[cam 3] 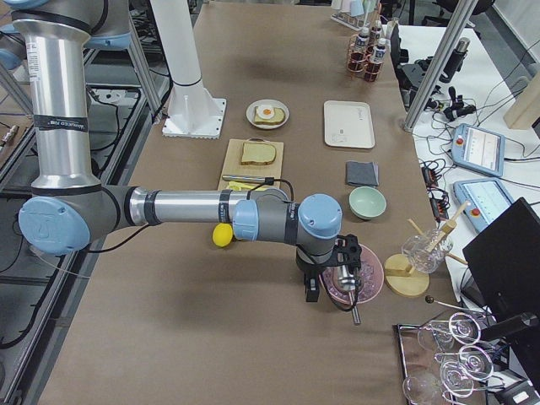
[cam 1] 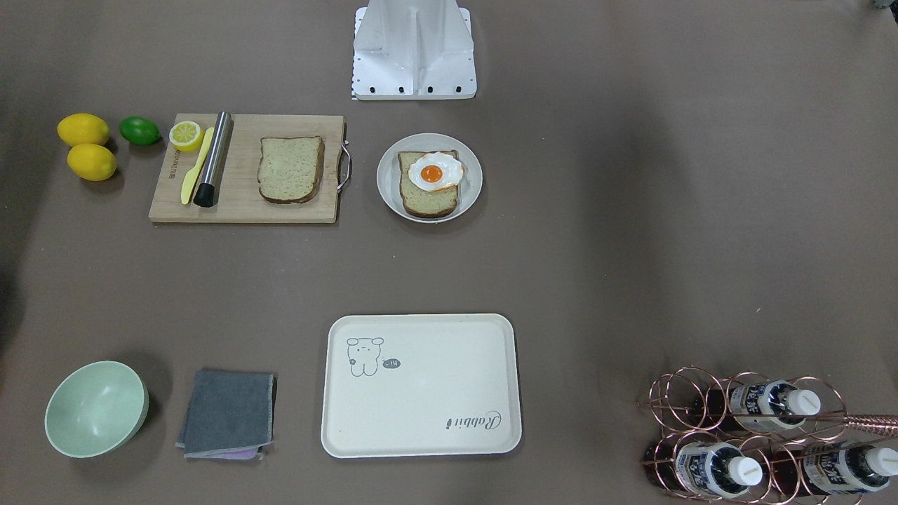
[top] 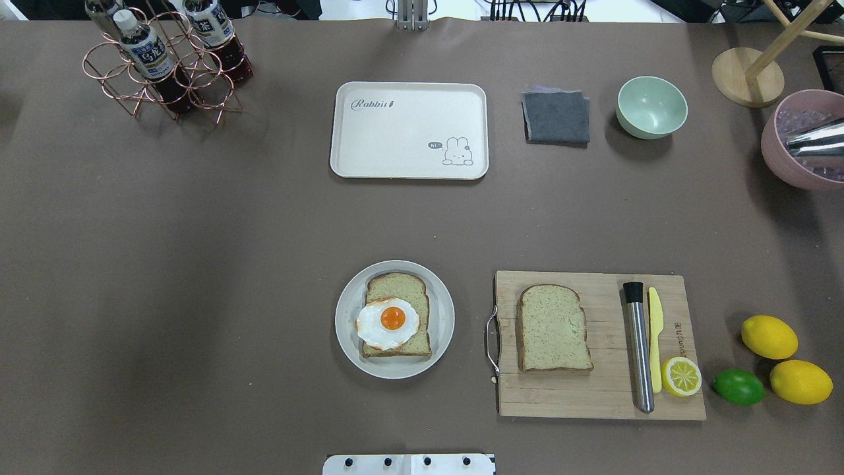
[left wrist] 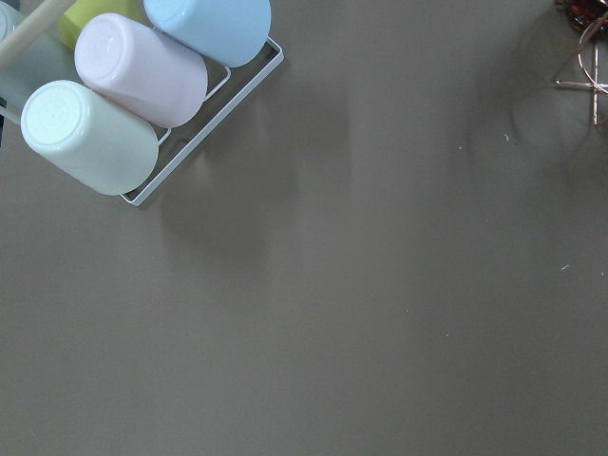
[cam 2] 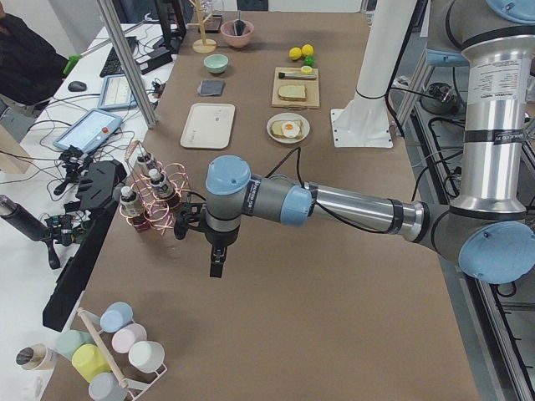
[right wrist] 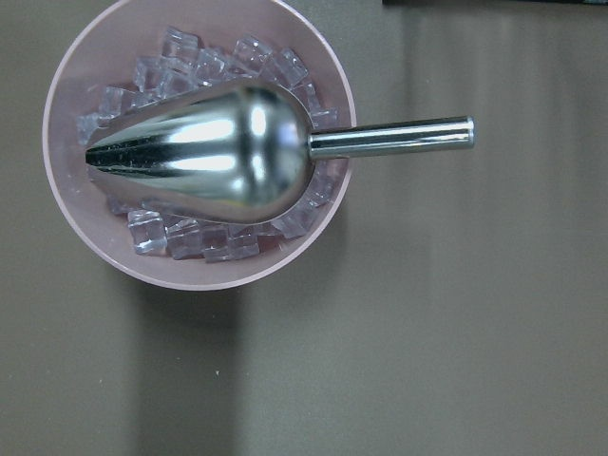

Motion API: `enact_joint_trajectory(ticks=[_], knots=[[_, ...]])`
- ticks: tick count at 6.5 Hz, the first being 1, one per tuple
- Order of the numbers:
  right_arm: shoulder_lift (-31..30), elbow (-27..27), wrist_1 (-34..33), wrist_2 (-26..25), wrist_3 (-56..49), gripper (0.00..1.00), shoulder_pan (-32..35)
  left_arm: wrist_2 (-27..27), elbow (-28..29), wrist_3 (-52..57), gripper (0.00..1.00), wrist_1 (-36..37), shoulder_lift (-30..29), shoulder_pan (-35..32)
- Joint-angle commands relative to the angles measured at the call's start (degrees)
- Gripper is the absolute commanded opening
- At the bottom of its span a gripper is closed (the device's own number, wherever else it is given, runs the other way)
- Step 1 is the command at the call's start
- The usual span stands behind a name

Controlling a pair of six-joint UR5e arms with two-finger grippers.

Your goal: Make sandwich and place on tray

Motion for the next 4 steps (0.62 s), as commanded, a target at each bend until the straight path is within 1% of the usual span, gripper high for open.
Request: enact_joint_trajectory(ticks=[1, 4], knots=[[0.31, 0.15, 0.0, 0.02, 0.02, 1.0, 0.0, 0.0, -0.02, -0.08, 0.98, -0.02, -0.24, 0.0], [0.93, -0.37, 0.0, 0.02, 0.02, 1.0, 0.0, -0.17, -0.37, 0.0, 0.98, -0.11, -0.24, 0.0]])
